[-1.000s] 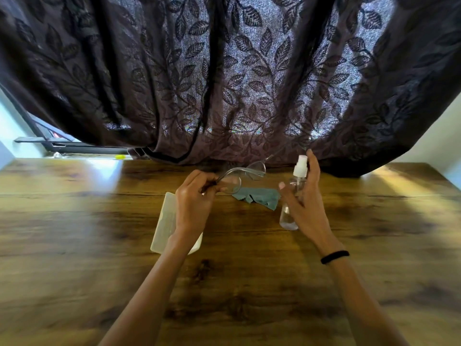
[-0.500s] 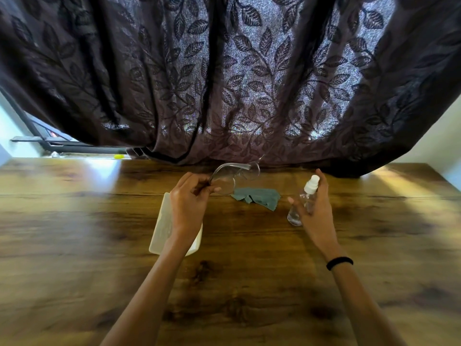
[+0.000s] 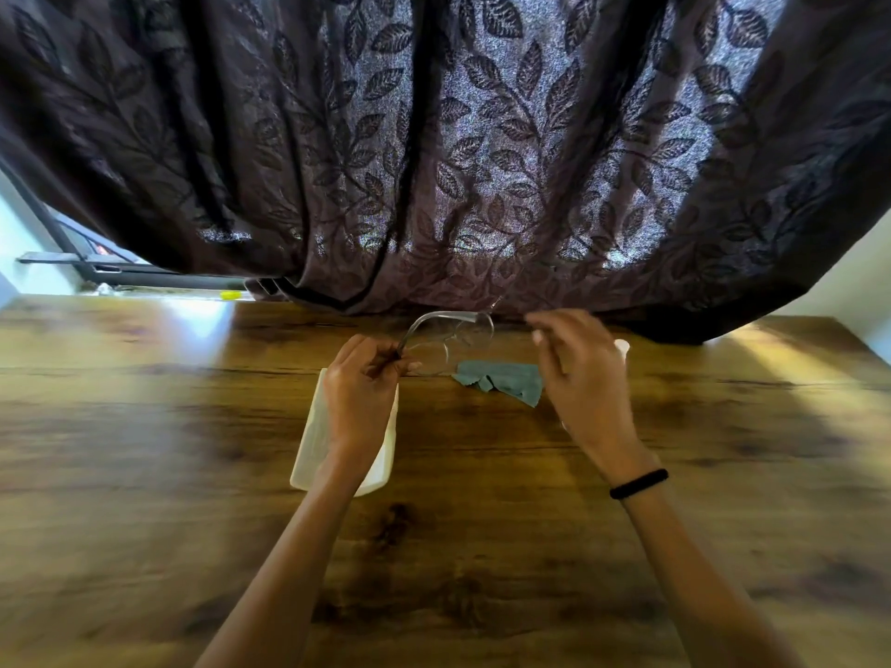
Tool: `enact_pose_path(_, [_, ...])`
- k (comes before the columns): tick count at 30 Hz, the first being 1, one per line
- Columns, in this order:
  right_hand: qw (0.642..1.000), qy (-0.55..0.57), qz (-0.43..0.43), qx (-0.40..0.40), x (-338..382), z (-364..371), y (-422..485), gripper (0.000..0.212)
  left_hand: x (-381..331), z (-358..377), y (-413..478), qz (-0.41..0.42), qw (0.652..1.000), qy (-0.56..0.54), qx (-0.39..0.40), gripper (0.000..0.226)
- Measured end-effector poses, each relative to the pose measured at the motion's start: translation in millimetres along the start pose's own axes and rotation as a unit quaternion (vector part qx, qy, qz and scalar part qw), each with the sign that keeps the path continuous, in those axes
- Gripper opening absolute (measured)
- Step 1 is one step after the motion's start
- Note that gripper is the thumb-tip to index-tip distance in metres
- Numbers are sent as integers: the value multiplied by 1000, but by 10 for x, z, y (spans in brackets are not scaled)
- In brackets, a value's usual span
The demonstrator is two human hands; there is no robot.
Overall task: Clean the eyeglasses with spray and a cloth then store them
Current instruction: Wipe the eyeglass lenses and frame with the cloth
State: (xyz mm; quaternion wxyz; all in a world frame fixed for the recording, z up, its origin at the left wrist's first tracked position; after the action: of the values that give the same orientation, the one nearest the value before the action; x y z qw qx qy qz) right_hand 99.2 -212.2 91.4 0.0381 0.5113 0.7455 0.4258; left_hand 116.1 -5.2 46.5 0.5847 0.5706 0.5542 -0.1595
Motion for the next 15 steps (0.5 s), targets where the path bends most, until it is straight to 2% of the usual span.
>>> enact_pose_path(3, [994,2,16,104,-29,319,-36,19,10,-24,-2,2,1000,6,-4,13])
enact_pose_path(7, [978,-34,91,182,-212,659,-116,19,44,-78,16,15,1000,9,-5,14])
enact_pose_path(15, [960,-119,127,218,-309,843,-119,22,94,-120,65,16,1000,14,-14,15])
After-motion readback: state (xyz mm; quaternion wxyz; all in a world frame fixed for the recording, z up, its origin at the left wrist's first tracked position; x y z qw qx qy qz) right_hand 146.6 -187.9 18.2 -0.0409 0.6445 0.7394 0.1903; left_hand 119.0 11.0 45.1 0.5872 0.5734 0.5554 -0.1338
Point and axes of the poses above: each hand's wrist, its own y-axis towards the middle knuckle, its own z-axis out of the palm, x = y × z, the point moved 2 cm from there along y, towards the middle knuckle, and after that the axes turned 6 degrees about -z, right-handed, at the moved point
